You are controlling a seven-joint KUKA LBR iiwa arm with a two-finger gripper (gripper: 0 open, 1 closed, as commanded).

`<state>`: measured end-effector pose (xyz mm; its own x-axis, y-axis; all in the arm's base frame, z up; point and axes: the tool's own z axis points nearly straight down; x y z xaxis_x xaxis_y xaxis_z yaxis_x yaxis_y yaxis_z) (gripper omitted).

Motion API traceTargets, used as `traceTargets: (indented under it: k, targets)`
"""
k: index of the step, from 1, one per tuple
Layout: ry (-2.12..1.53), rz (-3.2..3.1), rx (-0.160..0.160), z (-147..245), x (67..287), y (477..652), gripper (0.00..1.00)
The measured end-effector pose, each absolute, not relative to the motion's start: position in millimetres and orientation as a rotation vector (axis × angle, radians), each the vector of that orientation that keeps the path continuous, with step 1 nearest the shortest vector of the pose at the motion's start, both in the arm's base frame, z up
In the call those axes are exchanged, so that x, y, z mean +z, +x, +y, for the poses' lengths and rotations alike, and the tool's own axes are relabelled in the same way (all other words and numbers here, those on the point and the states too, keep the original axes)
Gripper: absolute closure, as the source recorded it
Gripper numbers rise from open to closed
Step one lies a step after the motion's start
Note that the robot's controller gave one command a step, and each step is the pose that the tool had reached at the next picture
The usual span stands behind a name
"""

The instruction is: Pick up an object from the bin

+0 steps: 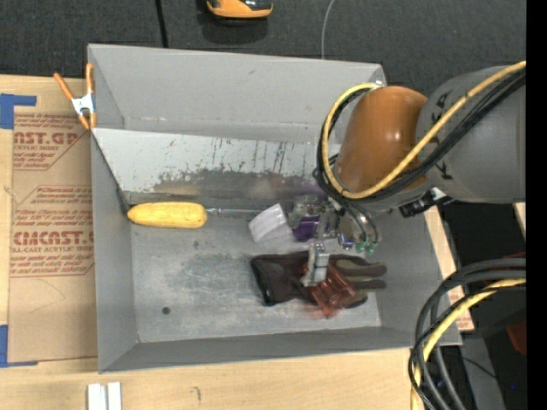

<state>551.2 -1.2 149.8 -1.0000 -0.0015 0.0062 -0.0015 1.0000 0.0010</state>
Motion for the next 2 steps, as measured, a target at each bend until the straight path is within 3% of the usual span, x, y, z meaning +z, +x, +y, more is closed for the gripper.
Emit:
traceTargets:
  k: [1, 2]
  targets:
    - [0.002, -3.143, -0.002, -1.2, 154.4, 552.9, 0.00]
    - [0.200, -3.138, -0.001, -39.0, 71.9, 541.9, 1.00]
